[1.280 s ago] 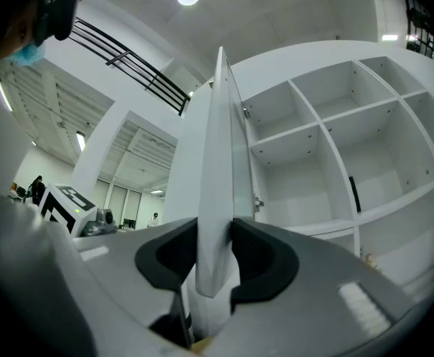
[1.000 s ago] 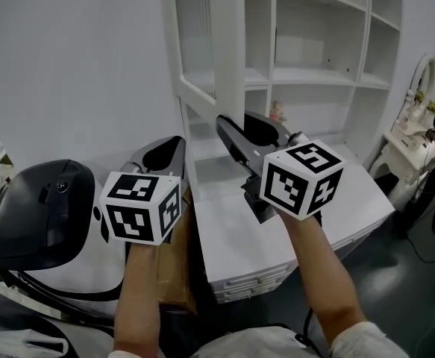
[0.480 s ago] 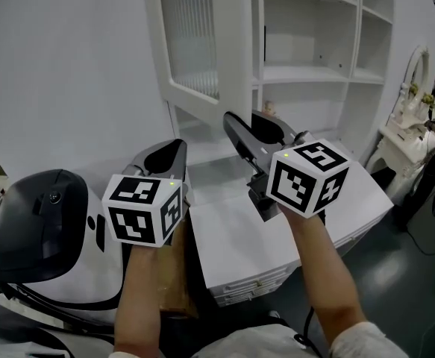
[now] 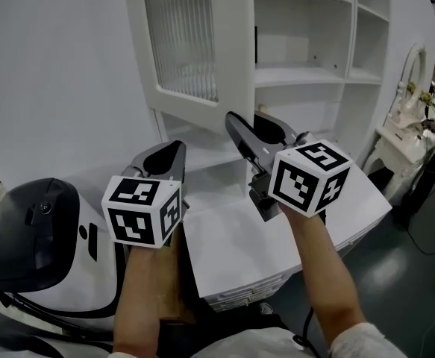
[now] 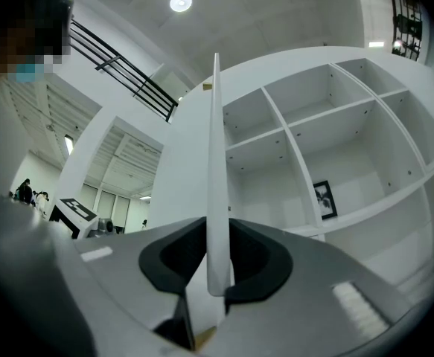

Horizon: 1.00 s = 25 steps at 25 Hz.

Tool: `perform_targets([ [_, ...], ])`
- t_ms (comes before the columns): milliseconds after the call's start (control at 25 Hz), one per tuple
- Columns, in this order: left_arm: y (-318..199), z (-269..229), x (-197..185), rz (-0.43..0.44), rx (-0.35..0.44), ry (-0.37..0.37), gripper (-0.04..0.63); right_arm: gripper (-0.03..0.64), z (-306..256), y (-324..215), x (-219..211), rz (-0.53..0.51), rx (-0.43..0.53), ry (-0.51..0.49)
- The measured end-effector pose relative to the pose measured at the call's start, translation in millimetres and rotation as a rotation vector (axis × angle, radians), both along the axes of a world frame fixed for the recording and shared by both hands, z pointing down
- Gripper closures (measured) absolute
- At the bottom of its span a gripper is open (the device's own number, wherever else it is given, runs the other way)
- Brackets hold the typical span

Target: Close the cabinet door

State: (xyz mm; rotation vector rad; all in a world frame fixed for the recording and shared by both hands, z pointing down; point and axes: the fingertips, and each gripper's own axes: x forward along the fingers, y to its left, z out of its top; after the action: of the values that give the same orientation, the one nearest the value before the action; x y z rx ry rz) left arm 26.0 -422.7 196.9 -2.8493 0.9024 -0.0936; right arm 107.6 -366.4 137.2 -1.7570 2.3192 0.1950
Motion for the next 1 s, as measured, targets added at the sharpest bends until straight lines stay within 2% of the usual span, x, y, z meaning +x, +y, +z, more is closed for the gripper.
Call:
perform_targets([
  [480, -19, 3, 32, -0.008, 0.029, 0.01, 0.595, 0.528, 7, -19, 25, -0.061, 0.019, -0.008],
  [720, -30, -1, 62, -0.035, 0.024, -0.002, 0.595, 0.52, 3, -34, 57, -0.098, 0.009, -0.017],
  [1000, -39, -1, 76, -0.073, 0.031, -0.001, 0.595, 0.514, 3, -47, 72, -0.147, 0.017, -0.013],
])
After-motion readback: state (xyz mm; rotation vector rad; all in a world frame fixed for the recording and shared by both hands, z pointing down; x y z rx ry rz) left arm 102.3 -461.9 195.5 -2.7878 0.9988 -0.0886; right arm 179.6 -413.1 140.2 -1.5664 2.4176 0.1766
